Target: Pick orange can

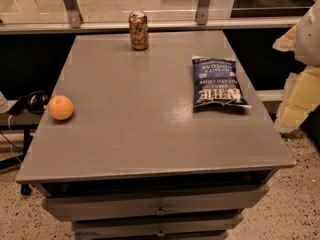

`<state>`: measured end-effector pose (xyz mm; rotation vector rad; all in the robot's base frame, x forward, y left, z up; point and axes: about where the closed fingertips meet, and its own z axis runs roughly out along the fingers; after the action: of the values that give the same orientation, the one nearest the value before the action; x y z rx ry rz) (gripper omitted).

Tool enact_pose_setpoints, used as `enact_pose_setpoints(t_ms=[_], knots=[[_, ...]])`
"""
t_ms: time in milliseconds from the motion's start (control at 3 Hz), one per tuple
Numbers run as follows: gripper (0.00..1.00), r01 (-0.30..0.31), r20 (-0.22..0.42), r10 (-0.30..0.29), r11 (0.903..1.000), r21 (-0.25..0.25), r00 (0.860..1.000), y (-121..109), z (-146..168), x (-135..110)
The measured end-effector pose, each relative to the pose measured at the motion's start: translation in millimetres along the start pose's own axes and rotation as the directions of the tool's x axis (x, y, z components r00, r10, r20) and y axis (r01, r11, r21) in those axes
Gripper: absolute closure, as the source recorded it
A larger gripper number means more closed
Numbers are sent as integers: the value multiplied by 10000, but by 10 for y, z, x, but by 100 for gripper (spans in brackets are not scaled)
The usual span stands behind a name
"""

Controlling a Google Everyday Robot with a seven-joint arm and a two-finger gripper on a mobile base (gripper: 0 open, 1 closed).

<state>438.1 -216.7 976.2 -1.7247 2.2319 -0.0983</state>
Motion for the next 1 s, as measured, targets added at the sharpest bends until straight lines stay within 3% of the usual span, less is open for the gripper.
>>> enact_pose_setpoints(t_ms=[333, 667, 1000], knots=[[0, -1, 5, 1, 10000, 3, 10000, -1, 0, -1], [0, -187, 909, 161, 9994, 274, 9957, -235, 96, -213], [0, -610, 2157, 513, 9974, 387, 9751, -509, 255, -550]])
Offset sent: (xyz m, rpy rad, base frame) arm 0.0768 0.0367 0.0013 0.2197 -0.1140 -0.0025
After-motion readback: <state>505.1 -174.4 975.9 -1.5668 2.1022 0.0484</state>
